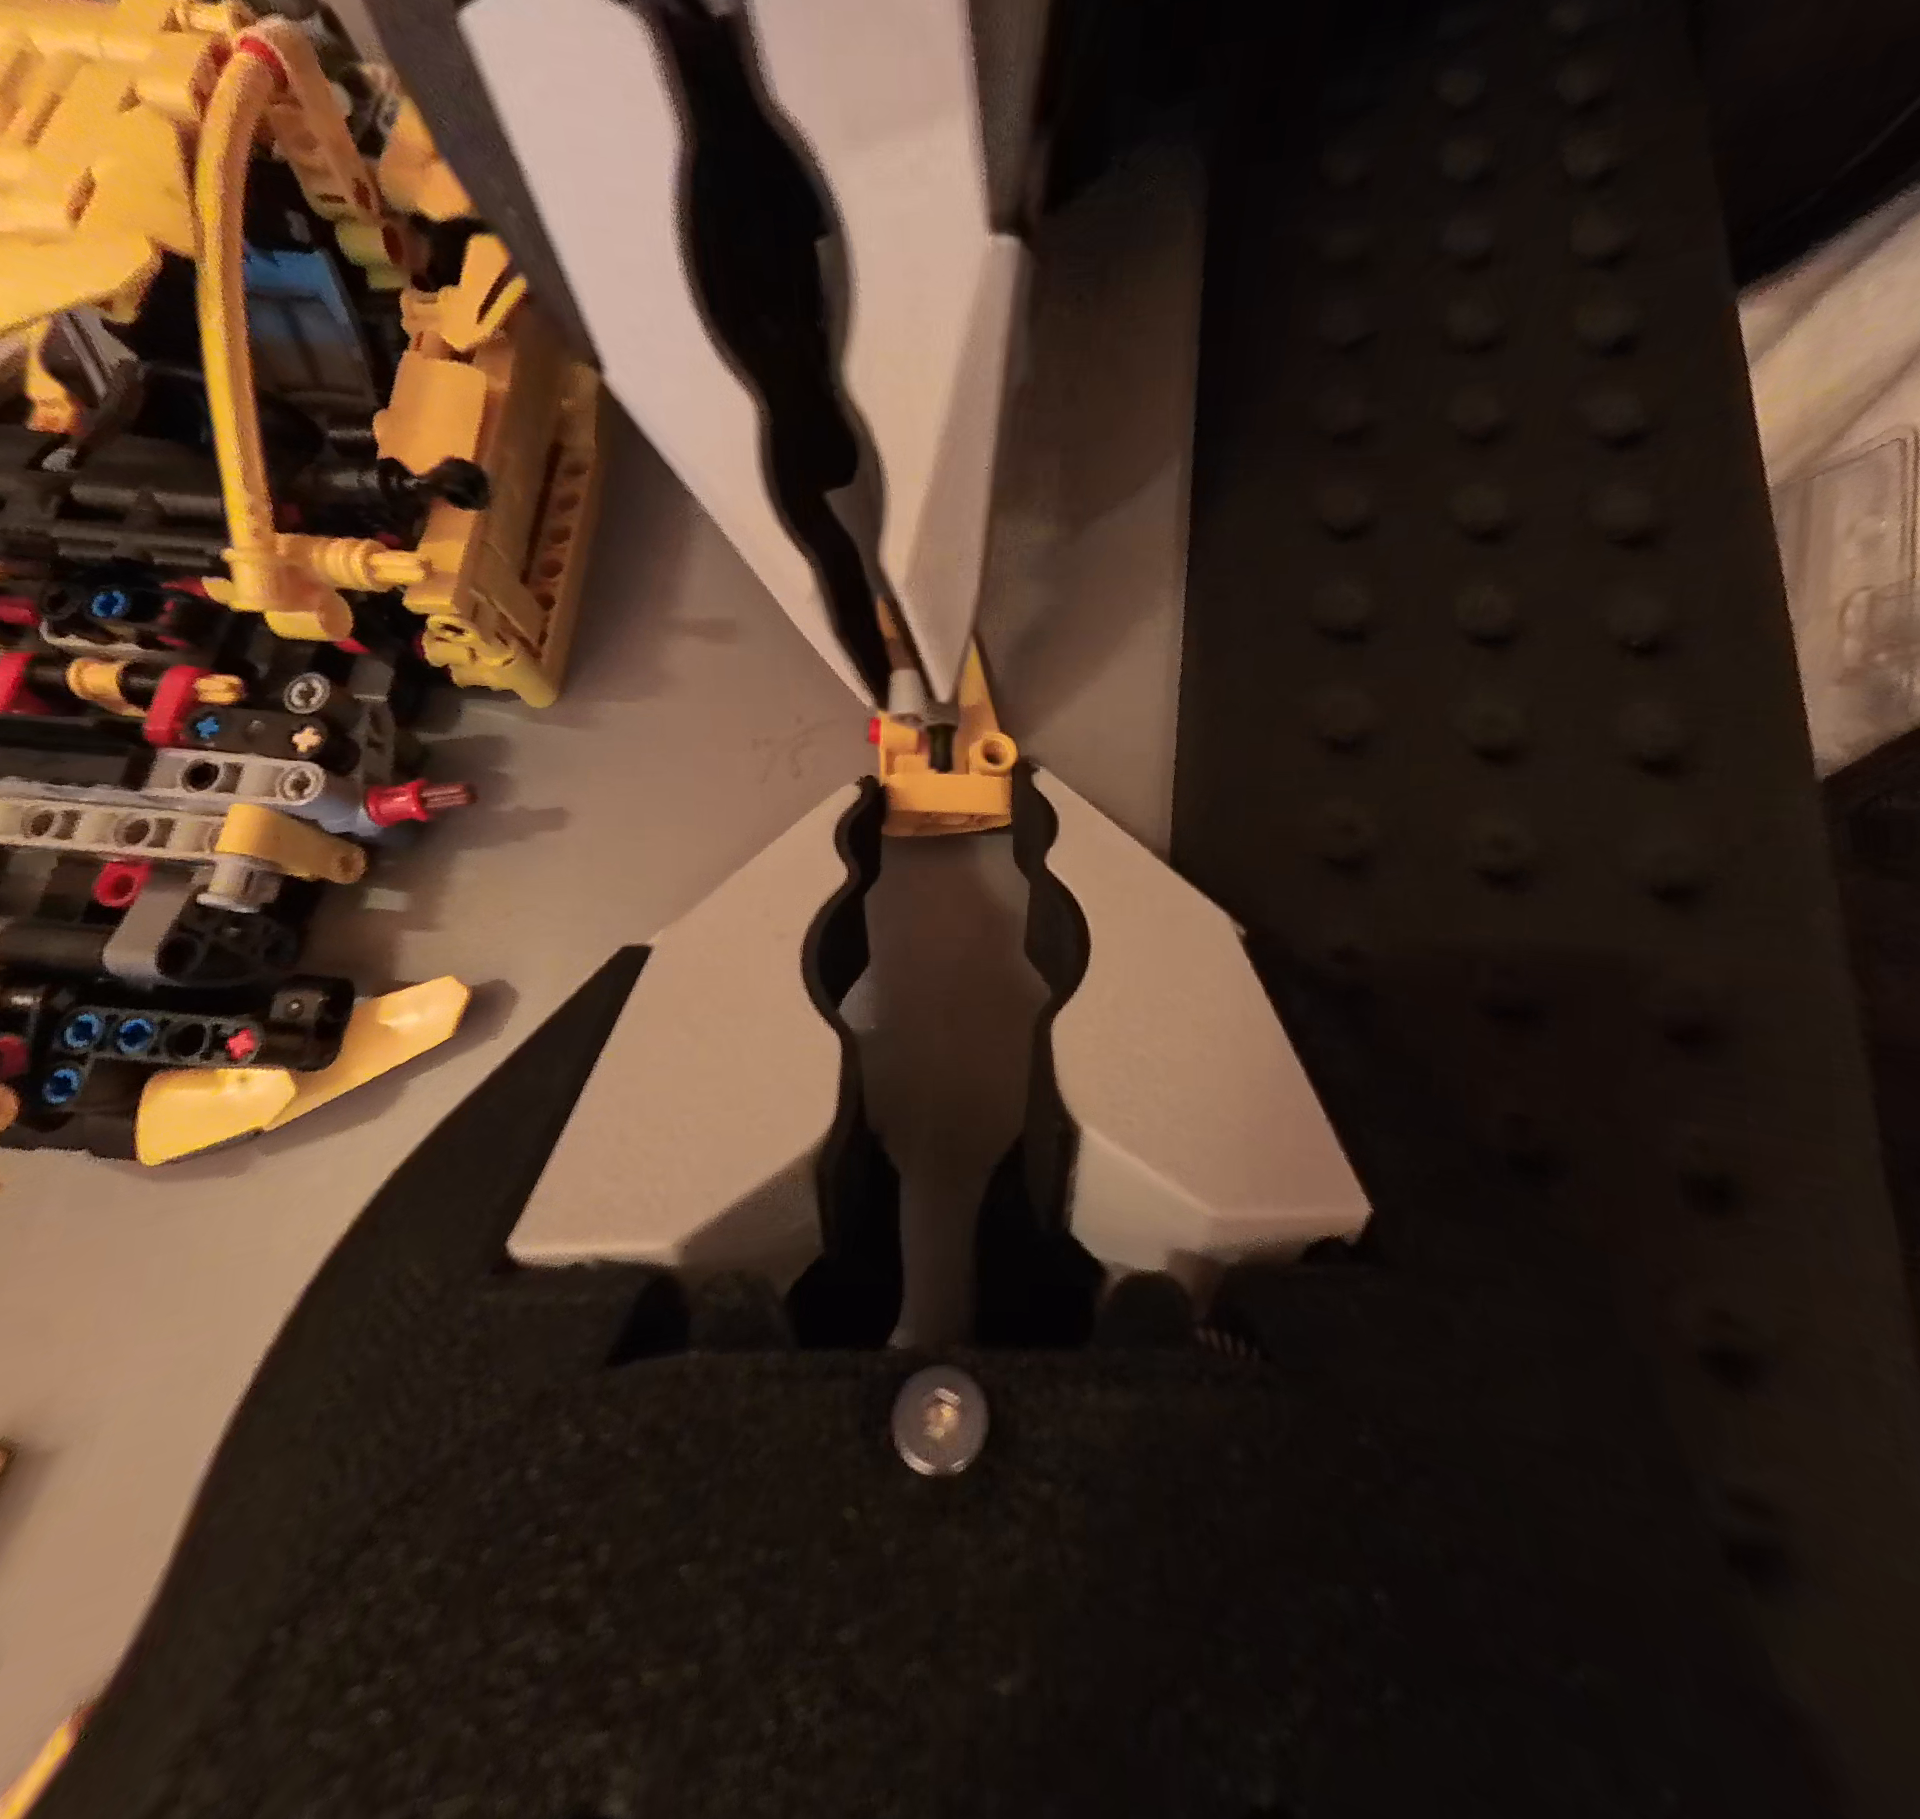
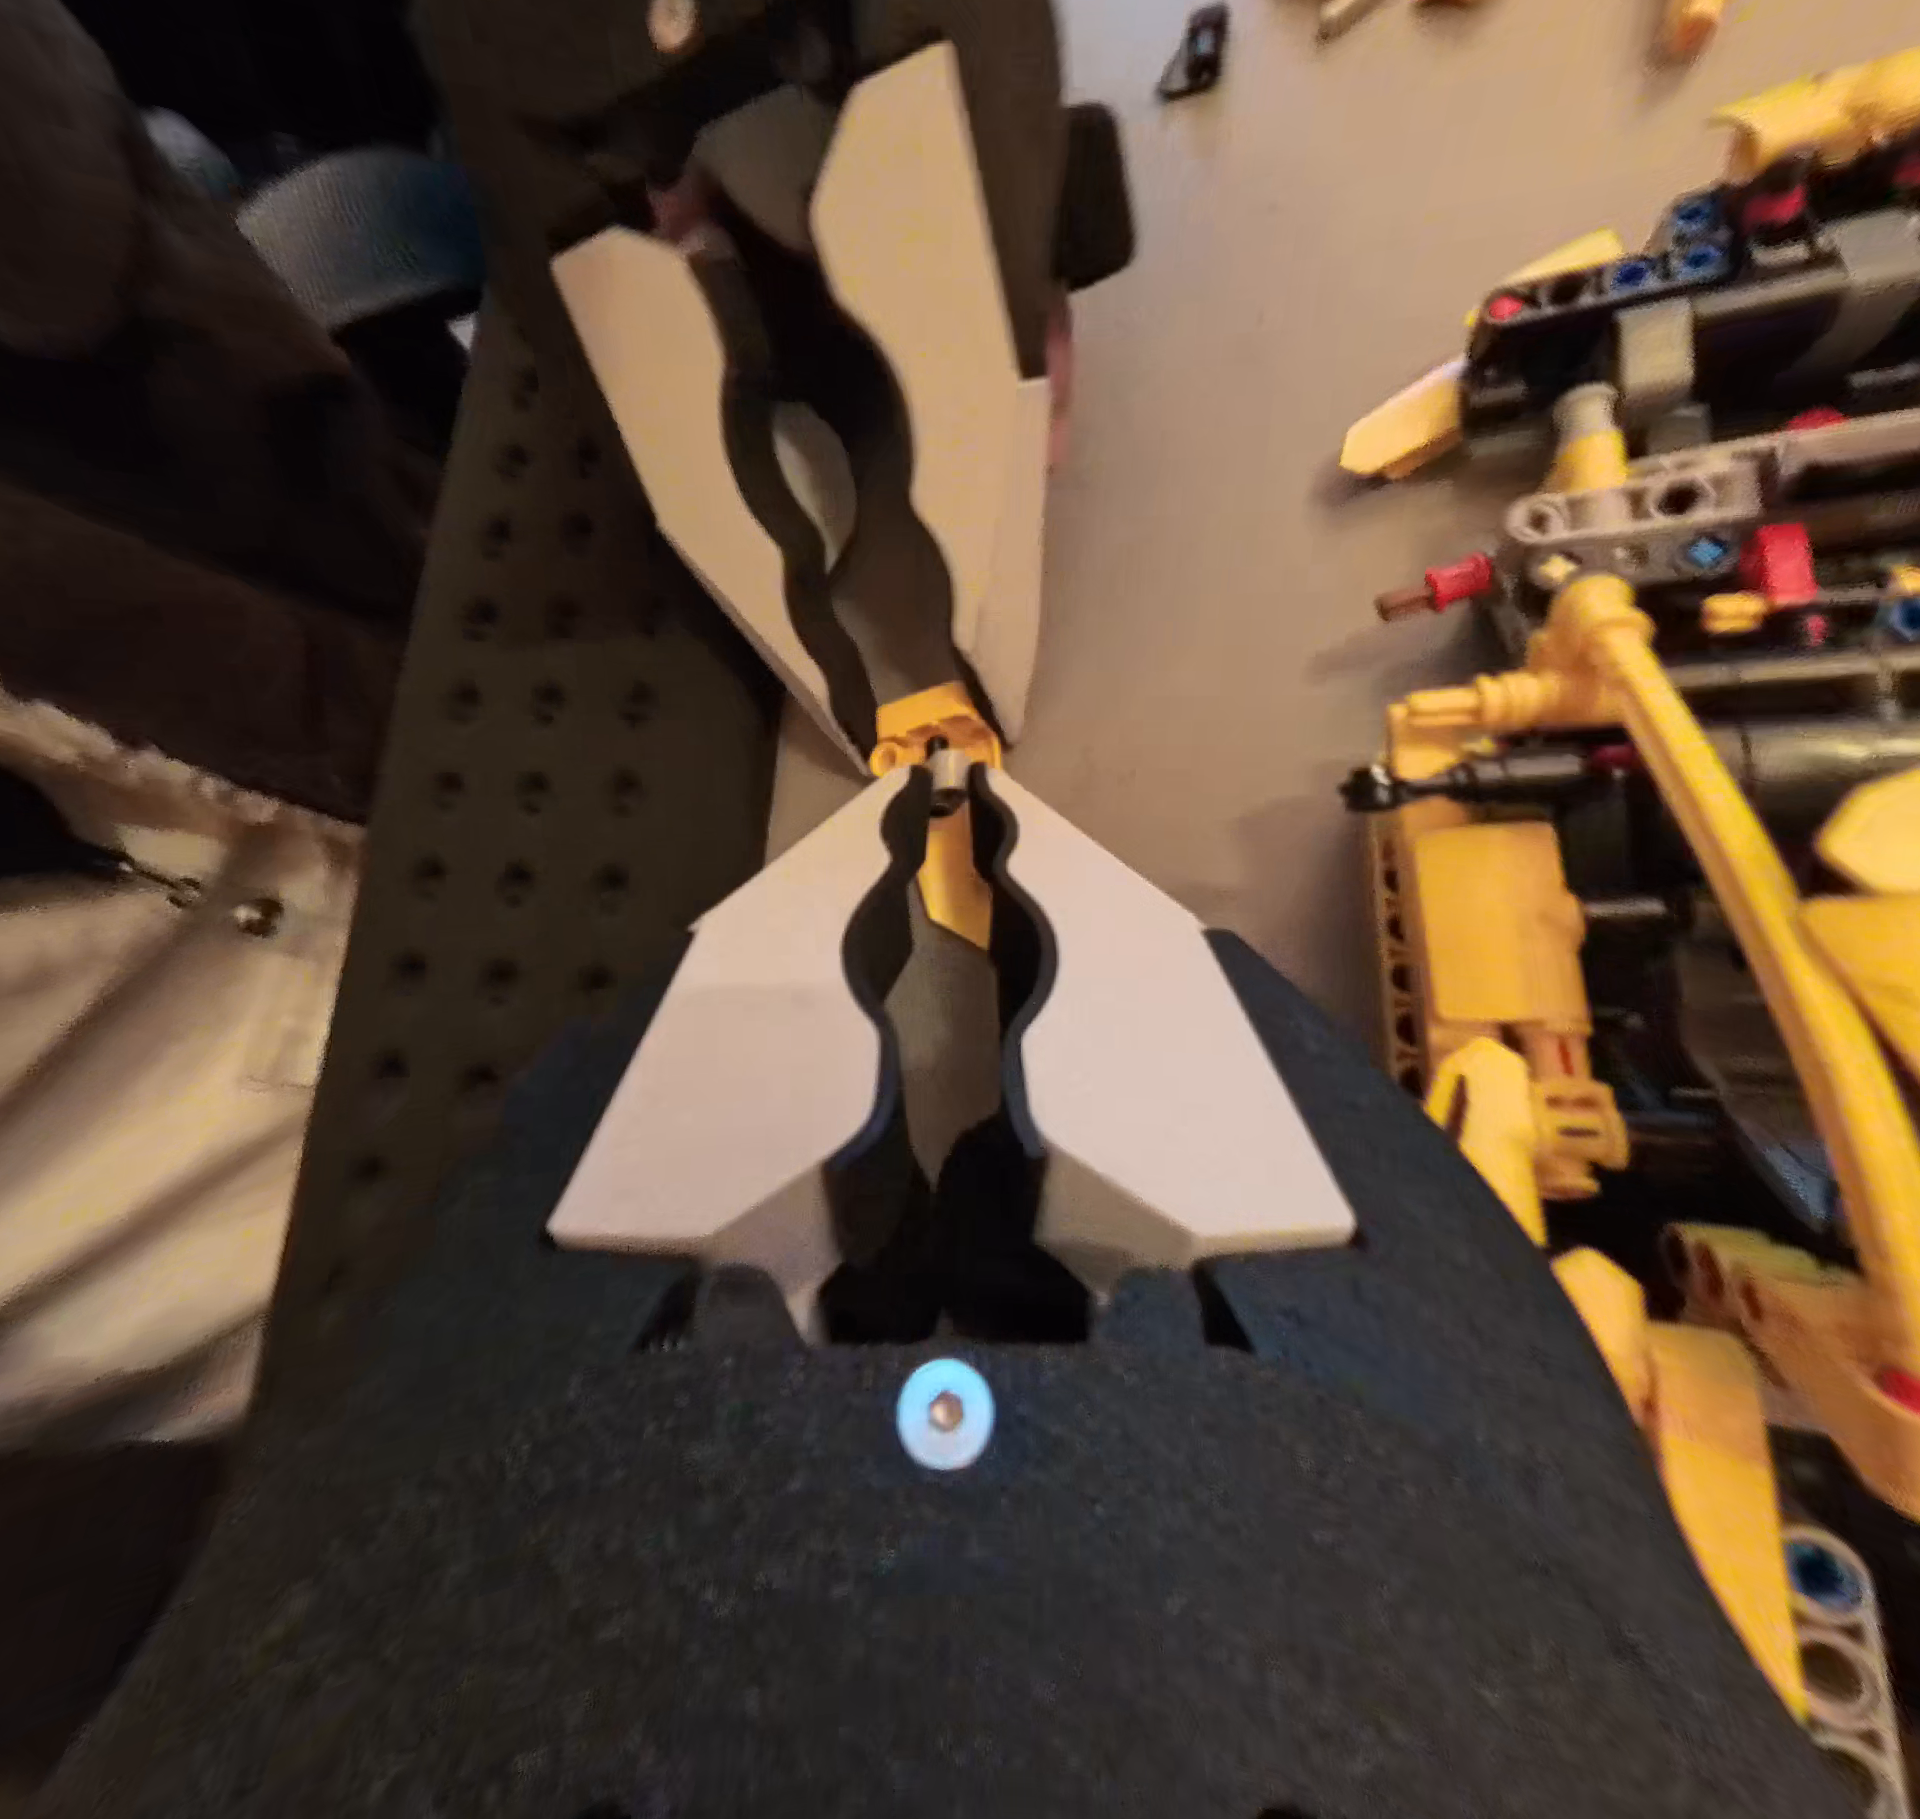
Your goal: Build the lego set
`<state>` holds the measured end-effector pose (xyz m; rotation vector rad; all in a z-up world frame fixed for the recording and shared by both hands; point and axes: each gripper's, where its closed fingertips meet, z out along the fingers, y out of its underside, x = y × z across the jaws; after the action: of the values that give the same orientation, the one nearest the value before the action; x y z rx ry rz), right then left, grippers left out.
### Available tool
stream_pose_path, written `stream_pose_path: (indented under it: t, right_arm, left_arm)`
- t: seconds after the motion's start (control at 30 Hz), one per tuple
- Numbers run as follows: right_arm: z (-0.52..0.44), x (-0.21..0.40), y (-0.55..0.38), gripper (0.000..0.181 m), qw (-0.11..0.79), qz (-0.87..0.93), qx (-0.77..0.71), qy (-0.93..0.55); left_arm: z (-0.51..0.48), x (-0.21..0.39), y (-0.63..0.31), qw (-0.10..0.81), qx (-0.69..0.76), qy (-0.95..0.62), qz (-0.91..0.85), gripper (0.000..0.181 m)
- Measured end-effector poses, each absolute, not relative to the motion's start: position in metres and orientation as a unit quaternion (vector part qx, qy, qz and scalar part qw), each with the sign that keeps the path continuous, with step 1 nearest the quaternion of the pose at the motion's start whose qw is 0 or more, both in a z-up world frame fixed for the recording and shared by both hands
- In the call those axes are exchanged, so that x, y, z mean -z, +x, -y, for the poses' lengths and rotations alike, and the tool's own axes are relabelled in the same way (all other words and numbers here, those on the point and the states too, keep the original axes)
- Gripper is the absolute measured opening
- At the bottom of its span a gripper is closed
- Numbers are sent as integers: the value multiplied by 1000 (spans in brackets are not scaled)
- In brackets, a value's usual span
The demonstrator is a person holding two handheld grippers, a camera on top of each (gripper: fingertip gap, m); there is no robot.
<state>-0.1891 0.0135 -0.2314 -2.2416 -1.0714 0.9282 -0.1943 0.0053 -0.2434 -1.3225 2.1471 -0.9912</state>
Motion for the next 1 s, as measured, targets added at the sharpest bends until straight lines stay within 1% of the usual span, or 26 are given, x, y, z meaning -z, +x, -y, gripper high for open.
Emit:
stream_pose_path:
  t: [0.1, 0.2, 0.3, 0.37, 0.57, 0.63, 0.83, 1.0]
  right_arm:
    - [-14, 226, -192, 6, 230, 350, -393, -818]
    - [-10, 228, -199, 6, 221, 341, -413, -815]
    - [-10, 227, -196, 6, 227, 343, -401, -818]
    - [-5, 228, -193, 6, 213, 345, -405, -819]
    - [-9, 231, -188, 6, 231, 360, -377, -821]
    - [-9, 224, -194, 6, 248, 362, -391, -809]
    - [-11, 225, -197, 6, 276, 413, -327, -804]
    - [-9, 228, -193, 6, 270, 408, -326, -809]
  left_arm:
    - [-4, 243, -195, 223, 353, -463, -782, 25]
    - [-3, 243, -195, 236, 347, -449, -789, 25]
    - [-3, 243, -195, 233, 348, -451, -788, 25]
    - [-3, 243, -195, 230, 349, -452, -788, 25]
    - [-3, 243, -195, 222, 353, -456, -786, 25]
    - [-3, 243, -195, 219, 355, -457, -786, 25]
    - [-3, 243, -195, 216, 356, -459, -785, 25]
    - [-3, 243, -195, 214, 357, -460, -784, 25]
